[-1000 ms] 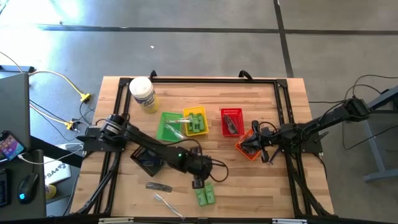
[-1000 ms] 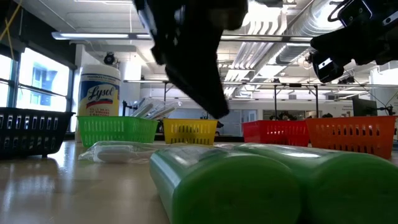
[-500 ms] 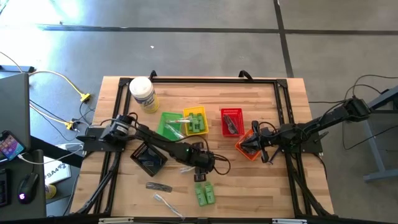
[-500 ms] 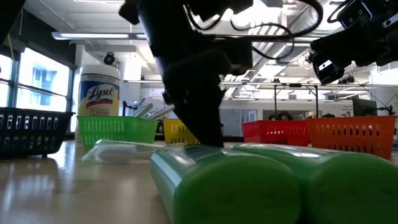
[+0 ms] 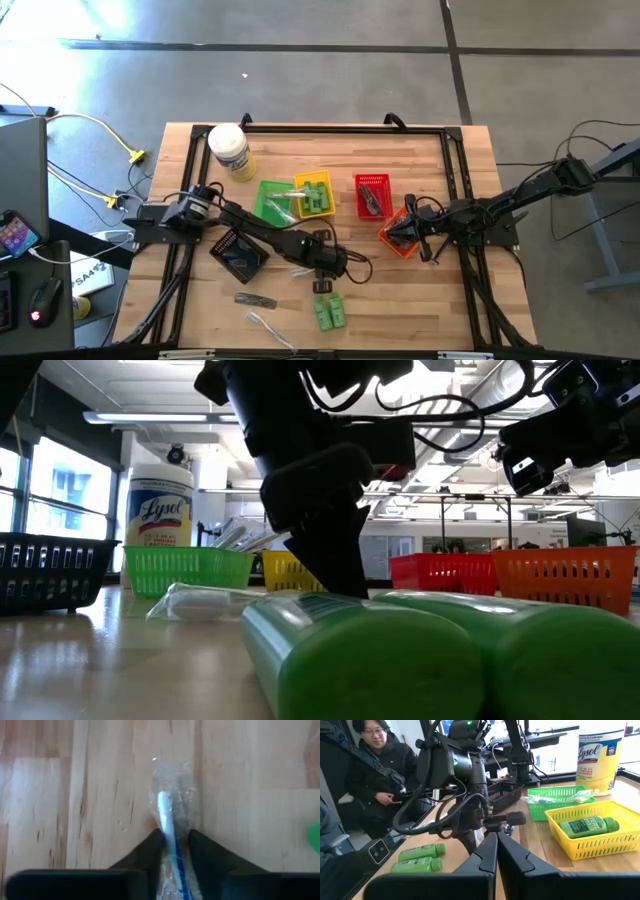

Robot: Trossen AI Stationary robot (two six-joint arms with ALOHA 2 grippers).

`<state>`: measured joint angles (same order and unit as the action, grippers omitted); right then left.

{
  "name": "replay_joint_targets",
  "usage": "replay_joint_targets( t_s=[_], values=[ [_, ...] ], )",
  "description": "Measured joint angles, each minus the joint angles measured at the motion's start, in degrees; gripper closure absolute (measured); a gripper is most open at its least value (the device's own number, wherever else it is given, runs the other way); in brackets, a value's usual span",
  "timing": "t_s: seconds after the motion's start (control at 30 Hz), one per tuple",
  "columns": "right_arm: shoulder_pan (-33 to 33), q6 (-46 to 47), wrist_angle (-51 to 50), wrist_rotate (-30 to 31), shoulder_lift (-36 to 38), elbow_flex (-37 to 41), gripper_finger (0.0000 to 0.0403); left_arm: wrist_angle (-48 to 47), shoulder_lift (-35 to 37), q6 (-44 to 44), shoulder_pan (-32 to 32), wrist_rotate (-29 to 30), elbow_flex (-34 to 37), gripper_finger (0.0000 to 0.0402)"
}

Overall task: Pick & Place Travel size toiletries
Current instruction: Put the top blue toothbrush into green basket

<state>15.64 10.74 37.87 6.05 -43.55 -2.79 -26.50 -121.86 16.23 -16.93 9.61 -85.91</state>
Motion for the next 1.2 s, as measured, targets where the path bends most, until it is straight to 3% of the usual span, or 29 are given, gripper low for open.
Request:
replay_joint_targets(
  t_s=[0.13,0.37,0.57,0.8,1.0,1.2],
  values=[
    [0.00,0.00,0.02,0.65,0.00,0.00,0.0398,0.64,-0.02,-1.42,-0.02,-1.13,0.04,0.0383],
    [-0.02,0.93,0.03,1.48,0.00,0.00,0.0398,-2.05,-0.42,-0.23,-0.62,-3.04,-2.81,0.0365],
    [-0.01,1.23,0.11,1.48,0.00,0.00,0.0398,-7.48,1.77,-9.16,-4.13,-3.52,-10.54,0.0392],
    [0.43,1.73,0.63,1.33,0.00,-0.01,0.0398,-11.13,13.74,-11.74,-6.52,7.64,-11.74,0.0379],
    [1.44,1.70,0.54,1.33,-0.02,0.00,0.0398,-21.47,26.71,-12.93,-8.86,17.16,-11.76,0.0385],
    [1.62,1.50,0.52,1.25,0.00,0.00,0.0398,-22.88,42.96,-10.30,-9.42,23.17,-3.26,0.0386]
  ],
)
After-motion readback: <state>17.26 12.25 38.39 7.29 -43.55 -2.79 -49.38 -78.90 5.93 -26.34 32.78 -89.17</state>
